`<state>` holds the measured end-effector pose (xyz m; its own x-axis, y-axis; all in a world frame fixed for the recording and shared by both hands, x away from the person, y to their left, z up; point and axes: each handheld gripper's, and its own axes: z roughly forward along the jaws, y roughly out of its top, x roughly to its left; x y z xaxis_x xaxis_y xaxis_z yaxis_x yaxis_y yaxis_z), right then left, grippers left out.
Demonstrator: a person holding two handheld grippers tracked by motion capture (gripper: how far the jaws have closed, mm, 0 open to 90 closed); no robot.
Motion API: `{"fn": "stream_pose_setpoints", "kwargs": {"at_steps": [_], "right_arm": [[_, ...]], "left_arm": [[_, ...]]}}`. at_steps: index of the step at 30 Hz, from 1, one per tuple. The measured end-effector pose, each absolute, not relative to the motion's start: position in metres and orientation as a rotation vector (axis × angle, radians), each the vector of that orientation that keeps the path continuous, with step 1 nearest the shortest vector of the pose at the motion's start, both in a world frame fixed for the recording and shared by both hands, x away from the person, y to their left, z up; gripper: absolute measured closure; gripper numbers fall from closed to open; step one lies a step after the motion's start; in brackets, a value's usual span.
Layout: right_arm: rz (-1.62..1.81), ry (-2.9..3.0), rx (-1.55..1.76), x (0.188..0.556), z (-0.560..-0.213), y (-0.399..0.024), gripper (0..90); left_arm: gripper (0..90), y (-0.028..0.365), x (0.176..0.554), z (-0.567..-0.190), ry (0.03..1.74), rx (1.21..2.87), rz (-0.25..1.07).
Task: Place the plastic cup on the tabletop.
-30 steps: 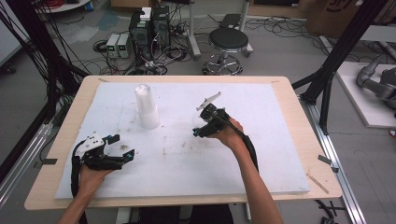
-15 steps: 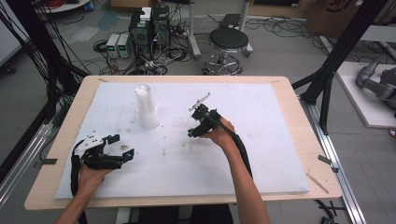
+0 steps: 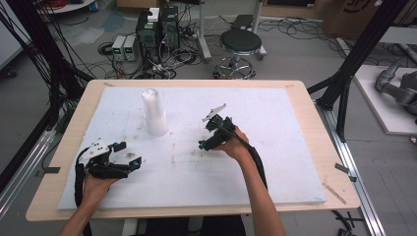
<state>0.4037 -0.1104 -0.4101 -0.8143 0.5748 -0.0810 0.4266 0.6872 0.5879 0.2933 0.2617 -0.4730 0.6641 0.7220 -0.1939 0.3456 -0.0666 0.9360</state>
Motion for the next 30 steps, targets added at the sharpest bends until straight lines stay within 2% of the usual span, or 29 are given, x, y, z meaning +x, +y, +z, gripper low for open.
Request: {"fn": "stream_pose_setpoints", "kwargs": {"at_steps": [6,19,24,30], "right_arm": [[0.922,2.600,0.812,0.384,-0.412,-0.135,14.1],[1.221,2.355,0.901,0.321,-0.432,-0.229,14.2],[1.296,2.187,0.999,0.311,-0.445,-0.259,14.2],[1.319,2.133,1.027,0.311,-0.448,-0.270,14.5]], "left_arm": [[5.8,0.262,0.295,-0.473,0.899,1.666,0.376],[5.8,0.262,0.295,-0.473,0.902,1.671,0.384],[5.8,0.259,0.295,-0.473,0.908,1.682,0.399],[5.8,0.259,0.295,-0.473,0.922,1.689,0.406]]}}
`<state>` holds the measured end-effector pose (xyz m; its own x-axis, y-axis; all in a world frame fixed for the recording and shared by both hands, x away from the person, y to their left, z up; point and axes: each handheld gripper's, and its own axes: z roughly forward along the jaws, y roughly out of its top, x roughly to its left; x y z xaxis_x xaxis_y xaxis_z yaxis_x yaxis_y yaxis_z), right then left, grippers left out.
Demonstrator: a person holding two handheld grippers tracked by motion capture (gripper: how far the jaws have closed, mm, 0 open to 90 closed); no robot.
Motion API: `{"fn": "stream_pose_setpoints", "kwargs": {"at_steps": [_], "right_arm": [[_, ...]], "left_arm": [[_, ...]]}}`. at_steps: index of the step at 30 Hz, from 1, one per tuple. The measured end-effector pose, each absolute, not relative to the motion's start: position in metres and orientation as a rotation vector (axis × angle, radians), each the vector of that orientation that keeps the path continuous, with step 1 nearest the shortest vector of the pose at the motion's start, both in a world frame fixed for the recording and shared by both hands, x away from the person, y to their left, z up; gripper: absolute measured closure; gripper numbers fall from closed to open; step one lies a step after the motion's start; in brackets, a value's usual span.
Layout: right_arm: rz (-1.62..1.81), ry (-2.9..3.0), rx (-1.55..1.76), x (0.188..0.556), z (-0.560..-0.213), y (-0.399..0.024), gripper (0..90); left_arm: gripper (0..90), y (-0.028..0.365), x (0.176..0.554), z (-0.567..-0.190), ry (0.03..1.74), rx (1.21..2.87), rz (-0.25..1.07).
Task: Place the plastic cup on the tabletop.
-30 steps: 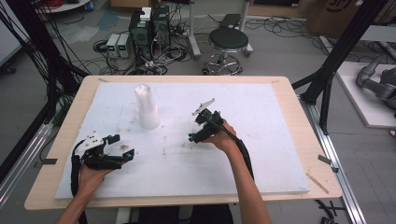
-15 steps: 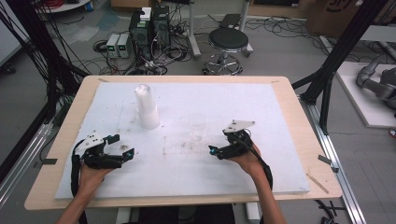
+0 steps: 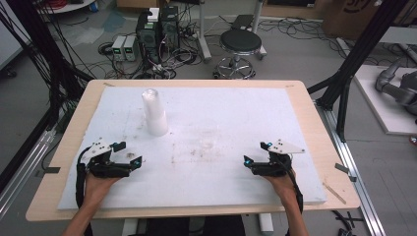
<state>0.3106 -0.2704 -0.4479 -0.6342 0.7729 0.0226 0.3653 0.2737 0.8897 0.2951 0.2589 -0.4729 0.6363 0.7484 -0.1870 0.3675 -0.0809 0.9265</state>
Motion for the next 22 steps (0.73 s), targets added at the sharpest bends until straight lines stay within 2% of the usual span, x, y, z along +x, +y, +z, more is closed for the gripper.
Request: {"fn": "stream_pose_setpoints", "kwargs": {"at_steps": [22], "right_arm": [[1.386,2.012,1.079,0.3098,-0.4544,-0.2772,14.9]], "left_arm": [[5.8,0.2578,0.2930,-0.4727,0.895,1.695,0.420]]}}
